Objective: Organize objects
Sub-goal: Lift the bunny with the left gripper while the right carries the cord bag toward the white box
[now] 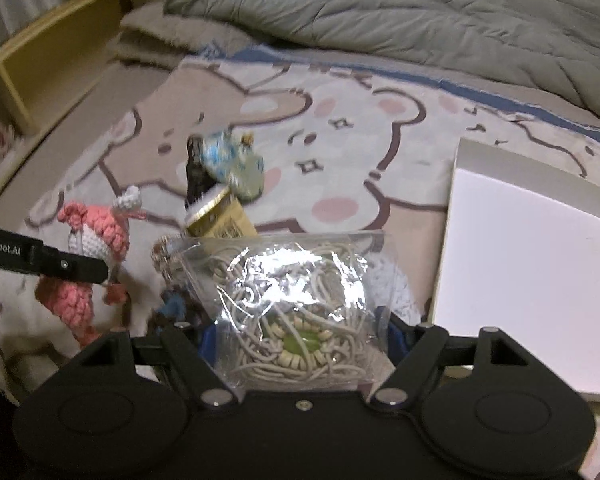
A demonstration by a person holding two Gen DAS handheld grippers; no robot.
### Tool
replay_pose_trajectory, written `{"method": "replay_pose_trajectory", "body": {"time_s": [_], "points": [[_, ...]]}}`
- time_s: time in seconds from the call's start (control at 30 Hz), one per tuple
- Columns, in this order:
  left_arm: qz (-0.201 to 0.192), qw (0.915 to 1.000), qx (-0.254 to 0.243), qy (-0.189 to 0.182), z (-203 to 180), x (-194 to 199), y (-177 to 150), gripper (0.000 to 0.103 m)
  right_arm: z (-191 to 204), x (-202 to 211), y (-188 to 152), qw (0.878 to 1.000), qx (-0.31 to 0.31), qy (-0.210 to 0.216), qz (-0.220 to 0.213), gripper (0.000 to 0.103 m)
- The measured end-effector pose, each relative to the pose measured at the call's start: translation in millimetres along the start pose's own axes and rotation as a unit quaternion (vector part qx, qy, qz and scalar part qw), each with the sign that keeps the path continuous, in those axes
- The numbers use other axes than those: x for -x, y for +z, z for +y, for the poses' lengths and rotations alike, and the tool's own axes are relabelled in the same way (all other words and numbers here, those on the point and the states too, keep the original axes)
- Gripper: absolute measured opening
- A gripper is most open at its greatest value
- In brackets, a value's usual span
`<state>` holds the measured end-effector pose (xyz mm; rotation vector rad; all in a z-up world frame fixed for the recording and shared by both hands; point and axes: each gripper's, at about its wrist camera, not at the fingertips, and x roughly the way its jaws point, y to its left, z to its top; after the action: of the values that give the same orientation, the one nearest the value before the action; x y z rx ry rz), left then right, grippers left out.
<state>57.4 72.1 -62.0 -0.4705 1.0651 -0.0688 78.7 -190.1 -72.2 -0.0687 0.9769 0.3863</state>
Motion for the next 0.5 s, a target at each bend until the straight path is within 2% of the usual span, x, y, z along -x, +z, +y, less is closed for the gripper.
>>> {"method": "replay_pose_trajectory", "body": {"time_s": [0.33, 0.5], "points": [[-0.076, 0.996, -0.047, 0.0, -29.6, 26.4, 11.2, 0.035, -5.3, 20.5, 7.3, 0.999, -0.028, -0.022, -0.036, 0.077], [-0.101, 0.9929, -0.062, -0.005, -46.3, 33.6, 14.5, 0.035, -10.9, 33.3, 10.5, 0.997, -0.047, -0.028, -0.058, 0.077]]}}
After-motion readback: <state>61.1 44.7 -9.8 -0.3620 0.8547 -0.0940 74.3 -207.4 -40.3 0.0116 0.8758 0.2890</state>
